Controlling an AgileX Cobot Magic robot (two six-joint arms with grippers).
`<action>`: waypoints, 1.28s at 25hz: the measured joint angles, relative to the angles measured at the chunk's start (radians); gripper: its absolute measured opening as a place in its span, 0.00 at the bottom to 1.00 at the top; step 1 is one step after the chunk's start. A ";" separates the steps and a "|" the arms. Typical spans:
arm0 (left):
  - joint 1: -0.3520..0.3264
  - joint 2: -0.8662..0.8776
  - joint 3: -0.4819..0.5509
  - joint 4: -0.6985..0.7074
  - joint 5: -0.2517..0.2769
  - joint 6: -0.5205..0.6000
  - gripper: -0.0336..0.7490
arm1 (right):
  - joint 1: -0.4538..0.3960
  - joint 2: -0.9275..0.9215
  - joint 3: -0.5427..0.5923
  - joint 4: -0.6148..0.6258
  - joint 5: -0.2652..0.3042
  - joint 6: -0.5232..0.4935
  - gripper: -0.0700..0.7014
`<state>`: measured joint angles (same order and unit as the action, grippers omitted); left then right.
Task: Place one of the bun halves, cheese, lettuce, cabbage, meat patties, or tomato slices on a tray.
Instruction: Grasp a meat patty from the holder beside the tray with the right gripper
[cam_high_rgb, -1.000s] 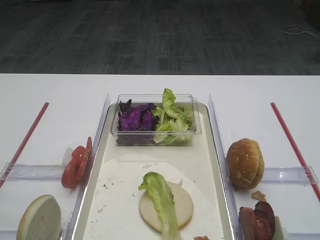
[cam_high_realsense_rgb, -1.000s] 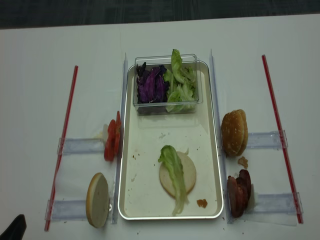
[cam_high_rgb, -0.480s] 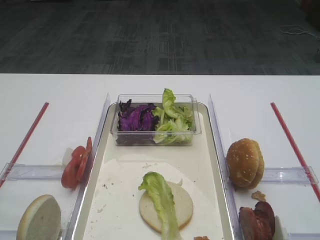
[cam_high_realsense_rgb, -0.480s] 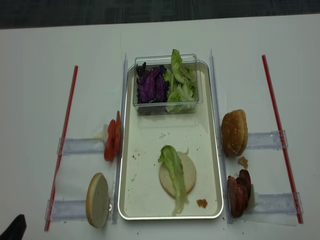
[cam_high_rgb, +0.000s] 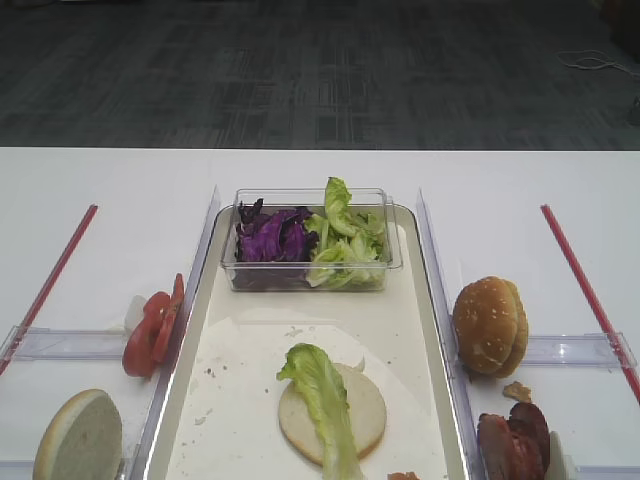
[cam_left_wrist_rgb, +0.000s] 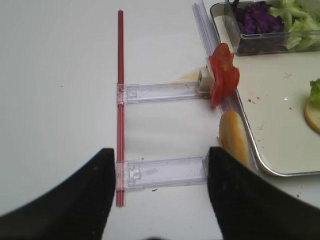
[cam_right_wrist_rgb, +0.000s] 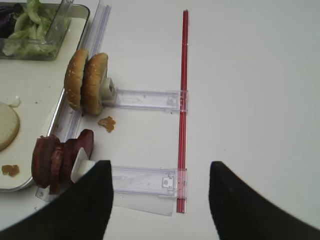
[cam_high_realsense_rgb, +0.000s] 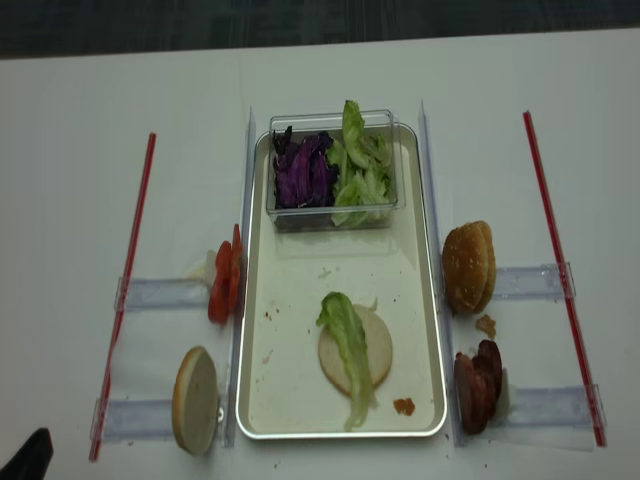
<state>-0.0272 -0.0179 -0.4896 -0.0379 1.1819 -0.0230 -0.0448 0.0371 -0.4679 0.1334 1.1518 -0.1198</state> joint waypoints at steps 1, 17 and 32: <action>0.000 0.000 0.000 0.000 0.000 0.000 0.54 | 0.000 0.016 0.000 -0.002 0.000 0.002 0.67; 0.000 0.000 0.000 0.000 0.000 0.000 0.54 | 0.000 0.420 -0.032 -0.016 0.092 0.052 0.67; 0.000 0.000 0.000 0.000 0.000 0.000 0.54 | 0.000 0.709 -0.056 -0.018 0.090 0.043 0.65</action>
<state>-0.0272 -0.0179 -0.4896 -0.0379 1.1819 -0.0230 -0.0448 0.7462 -0.5235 0.1155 1.2419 -0.0771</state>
